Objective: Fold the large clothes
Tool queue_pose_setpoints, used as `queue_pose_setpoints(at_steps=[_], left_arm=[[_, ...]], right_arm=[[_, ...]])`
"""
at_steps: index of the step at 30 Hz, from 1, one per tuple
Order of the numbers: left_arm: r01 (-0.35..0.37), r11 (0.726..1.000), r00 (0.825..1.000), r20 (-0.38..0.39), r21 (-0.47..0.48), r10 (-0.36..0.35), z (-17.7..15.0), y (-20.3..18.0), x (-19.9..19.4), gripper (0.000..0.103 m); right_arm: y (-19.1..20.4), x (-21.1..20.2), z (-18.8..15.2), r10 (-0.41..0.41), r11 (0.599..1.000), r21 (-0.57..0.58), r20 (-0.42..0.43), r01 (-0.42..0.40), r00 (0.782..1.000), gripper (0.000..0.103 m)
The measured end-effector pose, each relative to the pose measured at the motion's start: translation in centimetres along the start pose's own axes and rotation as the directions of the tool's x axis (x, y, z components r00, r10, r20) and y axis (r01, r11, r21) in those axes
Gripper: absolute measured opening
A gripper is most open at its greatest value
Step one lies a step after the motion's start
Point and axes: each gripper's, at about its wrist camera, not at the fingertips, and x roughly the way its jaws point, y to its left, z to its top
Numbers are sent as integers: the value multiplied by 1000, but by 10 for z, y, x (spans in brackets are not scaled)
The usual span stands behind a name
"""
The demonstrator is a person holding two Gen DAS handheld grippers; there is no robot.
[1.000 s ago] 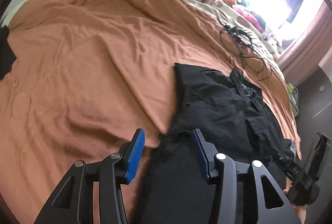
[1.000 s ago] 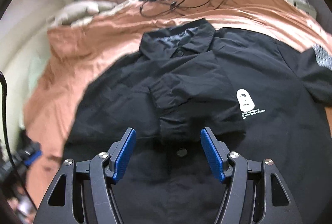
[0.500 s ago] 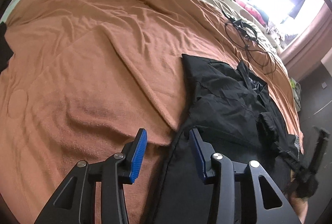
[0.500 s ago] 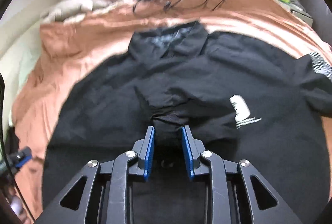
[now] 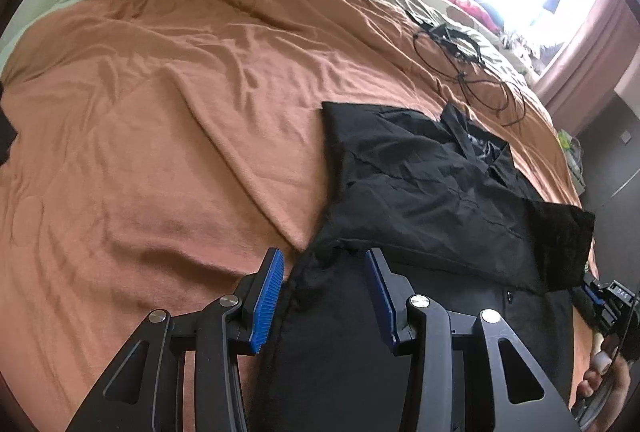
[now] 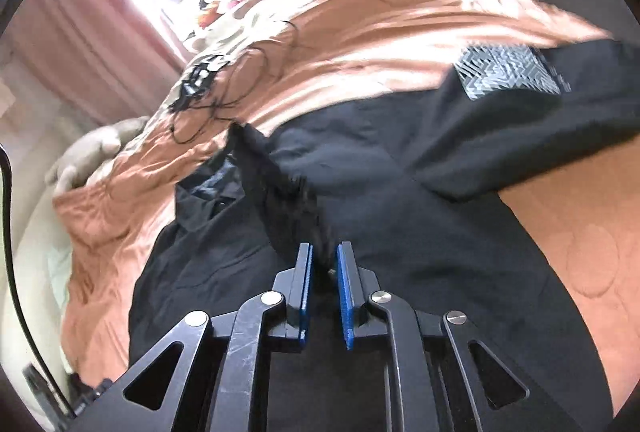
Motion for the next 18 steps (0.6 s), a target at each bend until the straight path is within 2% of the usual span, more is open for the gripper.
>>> queue_pose_setpoints(at_steps=[3,7,11,12,13,14,16,18], left_arm=[[-11,1000,1000,-8,12,11,-1,-5,6,45],[-18,999,1000,-19,28,18,-3,-9,10,45],[-23,1000,999,-22,21,24,-2,-9,12,45],[-21,1000,1000,-22,16,21,-2,-9,12,45],[-21,1000,1000,-22,14,21,-3,-10,11,45],[-19,1000,1000,-22,15,20,-3,-10,11,45],[-19,1000,1000,-20,22,19,-5,-12,9,45],[-20,999,1000,-15,25,20,-6,-12,5,45]], right_arm=[[-13,15,0,25,999,49,-42,-23,999,18],[-22,40,0,73,991,115,-82,-63,994,36],[-30,57,-2,137,980,156,-83,-123,987,36],[-31,61,-3,153,978,152,-77,-140,985,33],[-33,64,-4,156,979,142,-75,-144,985,18],[-34,67,-4,143,983,130,-79,-132,986,10],[-39,69,-4,153,982,128,-91,-141,984,6],[-40,63,-3,170,979,125,-86,-158,982,5]])
